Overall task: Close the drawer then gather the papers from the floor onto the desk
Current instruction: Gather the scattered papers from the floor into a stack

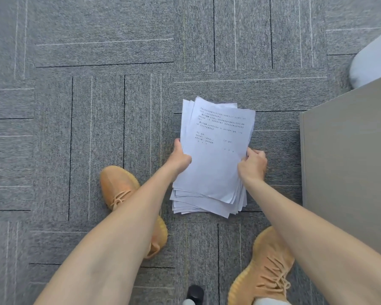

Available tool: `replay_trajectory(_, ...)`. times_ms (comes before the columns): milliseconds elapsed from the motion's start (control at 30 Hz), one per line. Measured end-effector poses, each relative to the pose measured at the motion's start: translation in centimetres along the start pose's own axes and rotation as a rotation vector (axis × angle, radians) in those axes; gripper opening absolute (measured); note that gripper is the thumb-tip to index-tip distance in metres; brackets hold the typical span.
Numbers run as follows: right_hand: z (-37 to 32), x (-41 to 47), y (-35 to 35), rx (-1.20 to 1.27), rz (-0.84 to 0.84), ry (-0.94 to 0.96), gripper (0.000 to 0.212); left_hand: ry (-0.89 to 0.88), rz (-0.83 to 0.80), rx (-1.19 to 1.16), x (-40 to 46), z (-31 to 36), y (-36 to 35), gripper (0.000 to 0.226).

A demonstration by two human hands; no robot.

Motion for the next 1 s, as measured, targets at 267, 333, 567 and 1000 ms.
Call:
replay_trajectory(267, 0.3, -0.3, 0.9, 0.037, 0.004, -0.042, 0.033, 0.187, -0.134, -0.608, -1.2, -2.0, -0.6, 0.043)
replay_trajectory(333, -0.1, -0.6, 0.7, 0.045, -0.025, -0.029, 0.032, 0.209, -0.141, -0.633, -1.4, -2.2, -1.4, 0.038)
replay_trajectory(567, -0.8, 0.0, 1.1, 0.129, -0.128, -0.039, 0.022, 0.097, -0.015, -0.423, -0.9, -2.5, -0.3, 0.044)
replay_trajectory(1000, -10.3, -3.3, 8.6, 0.675, -0.362, -0.058, 0.034, 0.035, -0.036, -0.534, -8.8, 8.0, 7.8, 0.043)
Point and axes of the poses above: each hand's wrist, its own x-axis towards the middle knuckle, its own y-axis out of the back of the hand, z = x × y, the point moved 7 cm from there along x, towards the middle knuckle, and after that the axes turned 6 degrees about -x, right-handed, at the moved point
